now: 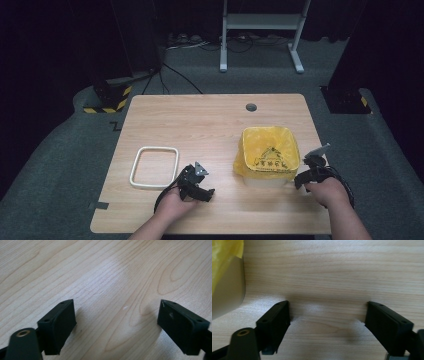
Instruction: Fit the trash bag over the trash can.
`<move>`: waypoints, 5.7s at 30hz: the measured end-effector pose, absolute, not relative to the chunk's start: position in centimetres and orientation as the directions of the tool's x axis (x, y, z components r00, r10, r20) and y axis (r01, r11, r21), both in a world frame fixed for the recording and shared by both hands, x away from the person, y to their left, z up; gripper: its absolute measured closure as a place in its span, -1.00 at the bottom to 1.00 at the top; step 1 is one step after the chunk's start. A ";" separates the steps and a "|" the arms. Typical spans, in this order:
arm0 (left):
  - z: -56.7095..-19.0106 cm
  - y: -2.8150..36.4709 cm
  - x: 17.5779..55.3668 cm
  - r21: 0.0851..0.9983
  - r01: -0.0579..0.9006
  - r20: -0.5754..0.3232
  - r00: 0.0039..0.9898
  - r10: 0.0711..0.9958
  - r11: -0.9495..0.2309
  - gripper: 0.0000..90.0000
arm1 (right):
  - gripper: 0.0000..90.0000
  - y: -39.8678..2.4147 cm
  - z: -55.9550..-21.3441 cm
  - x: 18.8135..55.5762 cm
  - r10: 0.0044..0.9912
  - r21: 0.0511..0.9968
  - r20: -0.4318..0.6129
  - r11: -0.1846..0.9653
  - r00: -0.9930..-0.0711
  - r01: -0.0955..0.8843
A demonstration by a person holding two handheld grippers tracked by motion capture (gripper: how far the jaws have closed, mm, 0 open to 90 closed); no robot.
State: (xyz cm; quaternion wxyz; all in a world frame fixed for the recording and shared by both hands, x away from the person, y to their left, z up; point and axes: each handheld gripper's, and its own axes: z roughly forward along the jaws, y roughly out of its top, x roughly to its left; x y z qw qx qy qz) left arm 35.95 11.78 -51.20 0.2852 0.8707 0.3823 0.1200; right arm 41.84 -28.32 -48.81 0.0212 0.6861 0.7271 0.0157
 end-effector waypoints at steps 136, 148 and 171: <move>-52.7 12.2 35.9 0.695 0.548 0.005 0.643 0.766 -0.465 -0.99 | 0.15 -13.9 -34.7 48.2 0.950 0.084 -0.145 0.289 -0.275 0.954; -52.7 12.1 35.9 0.696 0.546 -0.001 0.650 0.760 -0.466 -0.99 | 0.00 -13.5 -38.3 49.6 0.927 0.111 -0.239 0.321 -0.289 0.940; -52.7 12.1 35.9 0.698 0.541 0.004 0.653 0.758 -0.469 -0.99 | 0.28 -12.1 -34.4 48.5 0.931 0.176 -0.158 0.353 -0.328 0.919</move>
